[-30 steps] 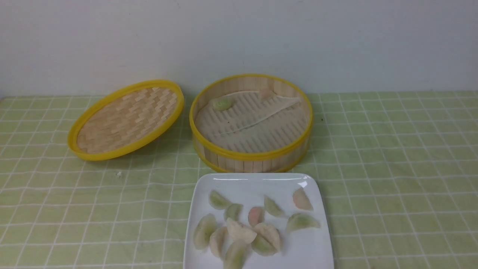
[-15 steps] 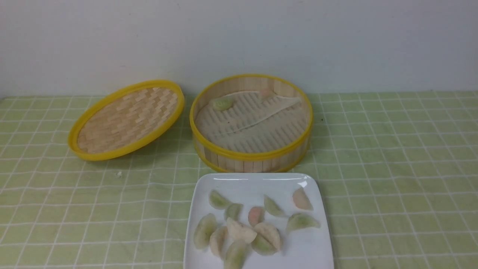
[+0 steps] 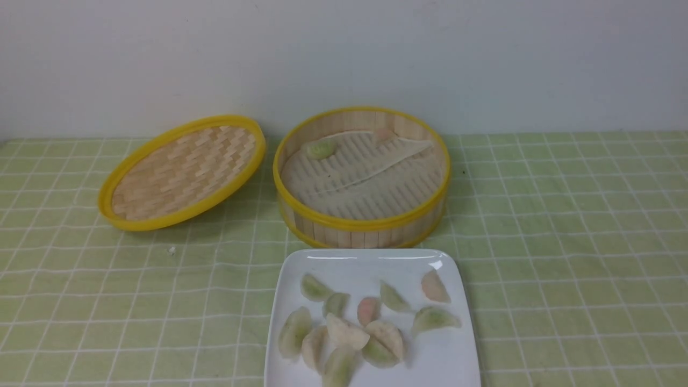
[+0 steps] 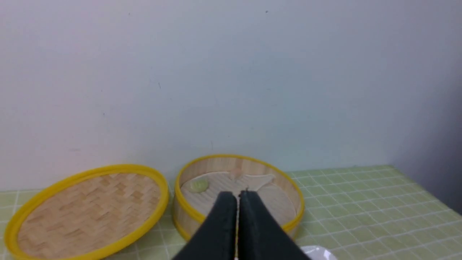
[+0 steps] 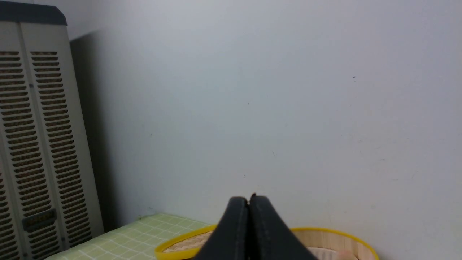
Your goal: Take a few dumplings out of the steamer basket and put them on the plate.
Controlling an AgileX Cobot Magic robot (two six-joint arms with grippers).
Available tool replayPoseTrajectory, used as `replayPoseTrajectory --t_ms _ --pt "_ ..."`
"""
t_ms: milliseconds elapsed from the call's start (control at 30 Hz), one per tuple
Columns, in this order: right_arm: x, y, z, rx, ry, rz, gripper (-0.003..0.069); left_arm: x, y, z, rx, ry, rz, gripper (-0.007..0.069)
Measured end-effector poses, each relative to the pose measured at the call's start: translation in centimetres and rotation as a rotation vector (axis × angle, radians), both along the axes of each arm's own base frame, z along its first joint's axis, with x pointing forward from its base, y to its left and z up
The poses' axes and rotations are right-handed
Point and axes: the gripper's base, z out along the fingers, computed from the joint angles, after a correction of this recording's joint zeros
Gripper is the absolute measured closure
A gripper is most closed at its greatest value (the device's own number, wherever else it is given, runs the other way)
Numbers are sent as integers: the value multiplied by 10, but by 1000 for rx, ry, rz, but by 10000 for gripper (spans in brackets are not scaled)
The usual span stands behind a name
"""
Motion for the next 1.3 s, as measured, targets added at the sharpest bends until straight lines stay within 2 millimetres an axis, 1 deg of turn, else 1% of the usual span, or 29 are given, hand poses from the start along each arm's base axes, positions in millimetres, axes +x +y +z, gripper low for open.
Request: replayPoseTrajectory --t_ms 200,500,633,667,733,800,833,867,933,1000,1100,1167,1300 --pt "0 0 0 0 0 0 673 6 -3 -16 29 54 2 631" --pt "0 0 0 -2 -1 -2 673 8 0 -21 120 53 33 631" --pt "0 0 0 -2 -1 -2 673 9 0 -26 170 55 47 631" --pt "0 0 0 -2 -1 -2 673 10 0 -38 211 73 76 631" --pt "0 0 0 -2 -1 -2 673 11 0 -50 237 87 109 631" --pt "0 0 0 -2 -1 -2 673 12 -1 -69 259 100 146 631" --pt "0 0 0 -2 -1 -2 673 12 -2 -81 268 98 165 631" --pt "0 0 0 -2 -1 -2 673 13 -2 -87 272 96 177 631" --pt "0 0 0 -2 -1 -2 673 16 -2 -110 288 80 225 631" --pt "0 0 0 -2 -1 -2 673 18 -2 -127 309 71 245 631" --pt "0 0 0 -3 0 -2 673 23 -2 -160 352 131 251 631" --pt "0 0 0 -3 1 -2 673 24 -2 -177 369 181 243 631" --pt "0 0 0 -4 2 -3 673 24 -2 -182 372 196 239 631"
